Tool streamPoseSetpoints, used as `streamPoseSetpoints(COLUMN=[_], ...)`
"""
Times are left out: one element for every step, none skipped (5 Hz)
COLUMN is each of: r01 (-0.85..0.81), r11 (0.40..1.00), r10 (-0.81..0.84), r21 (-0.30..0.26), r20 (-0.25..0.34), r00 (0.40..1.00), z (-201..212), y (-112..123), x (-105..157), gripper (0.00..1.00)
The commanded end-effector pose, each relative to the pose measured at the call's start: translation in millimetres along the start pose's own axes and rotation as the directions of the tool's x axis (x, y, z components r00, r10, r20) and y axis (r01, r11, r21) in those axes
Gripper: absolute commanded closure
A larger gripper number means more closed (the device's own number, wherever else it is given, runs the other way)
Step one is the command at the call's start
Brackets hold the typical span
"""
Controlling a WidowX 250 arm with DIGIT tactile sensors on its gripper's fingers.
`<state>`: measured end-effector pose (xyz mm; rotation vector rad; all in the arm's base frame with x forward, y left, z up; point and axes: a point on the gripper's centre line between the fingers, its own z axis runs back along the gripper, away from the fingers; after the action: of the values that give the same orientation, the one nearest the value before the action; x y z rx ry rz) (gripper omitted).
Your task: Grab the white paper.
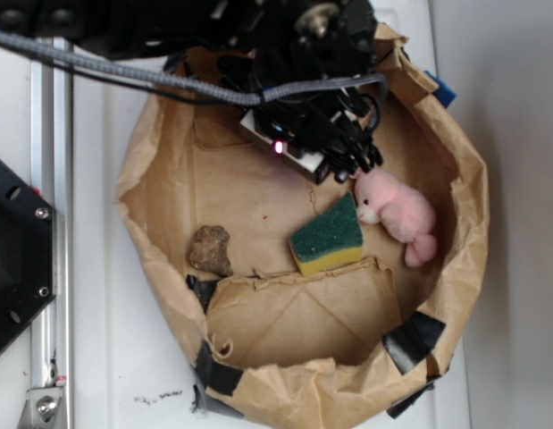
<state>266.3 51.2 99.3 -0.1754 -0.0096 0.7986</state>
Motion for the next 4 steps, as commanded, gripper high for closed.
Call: streamPoseSetpoints(r01=[0.480, 0.677, 0.753, 0.799], r11=[0.877, 0.735, 0.644, 0.590], r10=[-0.480, -0.676, -0.761, -0.803], r21=[0.001, 0.026, 0.140, 0.114], r20=[0.021, -0.041, 0.006, -0.014], r00=[0.877, 0.736, 0.649, 0.595], z=[46.7, 59.9, 63.0, 57.2], y=[-28.2, -39.0, -44.2, -41.4], x=[-28.3, -33.6, -46.7, -54.2], gripper=[1.00, 1.00, 1.00, 1.00])
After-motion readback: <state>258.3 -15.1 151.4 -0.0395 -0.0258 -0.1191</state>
